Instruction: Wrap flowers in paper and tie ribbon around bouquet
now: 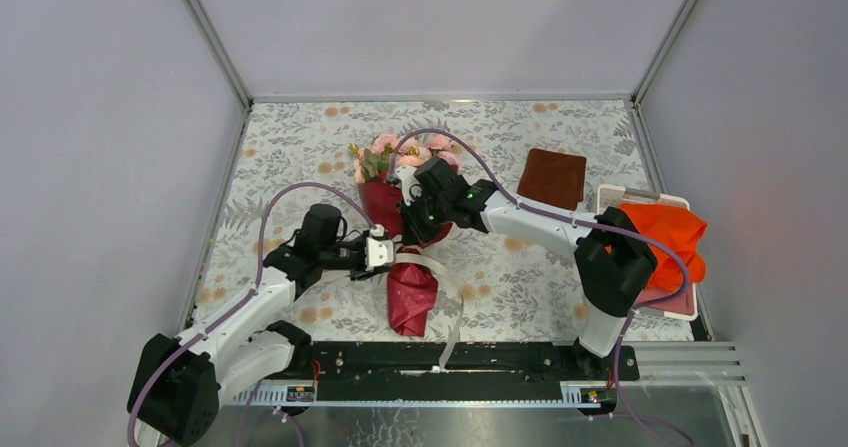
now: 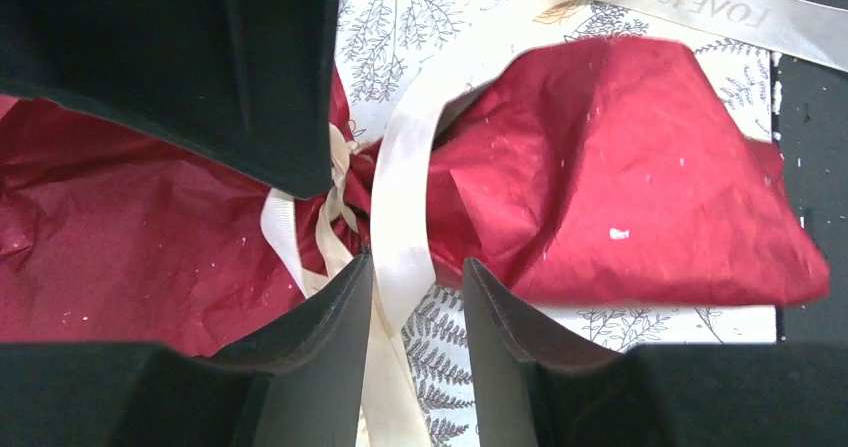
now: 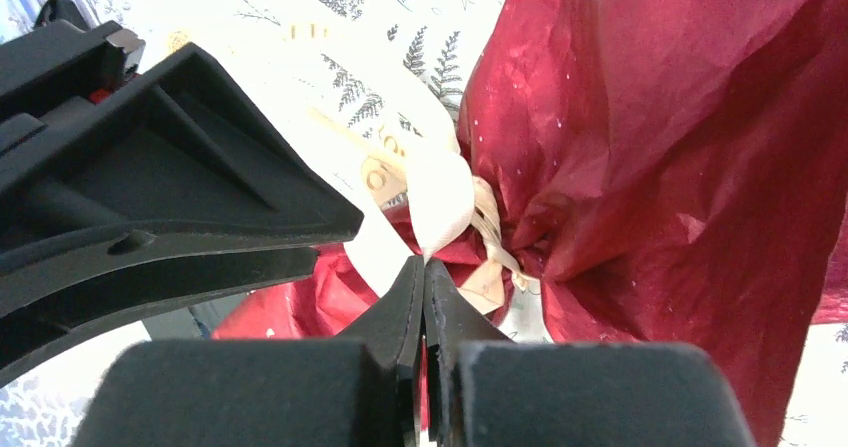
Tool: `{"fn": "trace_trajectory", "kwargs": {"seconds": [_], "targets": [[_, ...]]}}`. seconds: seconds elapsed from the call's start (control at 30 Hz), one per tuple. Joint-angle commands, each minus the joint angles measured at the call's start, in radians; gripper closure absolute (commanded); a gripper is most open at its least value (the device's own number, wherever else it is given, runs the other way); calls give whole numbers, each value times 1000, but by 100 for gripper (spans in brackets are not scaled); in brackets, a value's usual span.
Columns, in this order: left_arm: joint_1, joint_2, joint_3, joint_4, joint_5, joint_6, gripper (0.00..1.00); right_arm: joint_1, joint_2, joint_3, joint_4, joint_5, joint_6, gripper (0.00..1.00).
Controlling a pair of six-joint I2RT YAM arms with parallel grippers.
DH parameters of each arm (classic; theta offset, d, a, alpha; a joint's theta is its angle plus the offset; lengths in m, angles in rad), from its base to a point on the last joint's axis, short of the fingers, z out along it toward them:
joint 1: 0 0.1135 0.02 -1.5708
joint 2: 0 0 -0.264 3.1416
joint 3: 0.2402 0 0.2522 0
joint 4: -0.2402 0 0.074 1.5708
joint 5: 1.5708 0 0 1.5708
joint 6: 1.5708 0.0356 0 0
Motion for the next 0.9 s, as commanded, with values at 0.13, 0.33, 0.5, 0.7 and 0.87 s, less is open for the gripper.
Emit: {"fn": "trace_trajectory", "kwargs": {"seconds": [0.13, 0.33, 0.5, 0.7, 0.87], "targets": [[0, 50, 1, 56, -4, 75, 60, -25, -68, -45, 91, -94, 63, 100], [-18, 53, -20, 88, -3, 67, 62, -39, -80, -68, 108, -111, 92, 100], [-22, -12, -3, 29, 150, 129, 60, -76, -108, -120, 150, -146, 140, 100], [-36, 68, -4, 65, 80, 129, 57, -80, -91, -129, 151, -147, 146, 100], [-47, 114, -27, 191, -13, 84, 61, -80, -89, -131, 170, -154, 158, 100]]}}
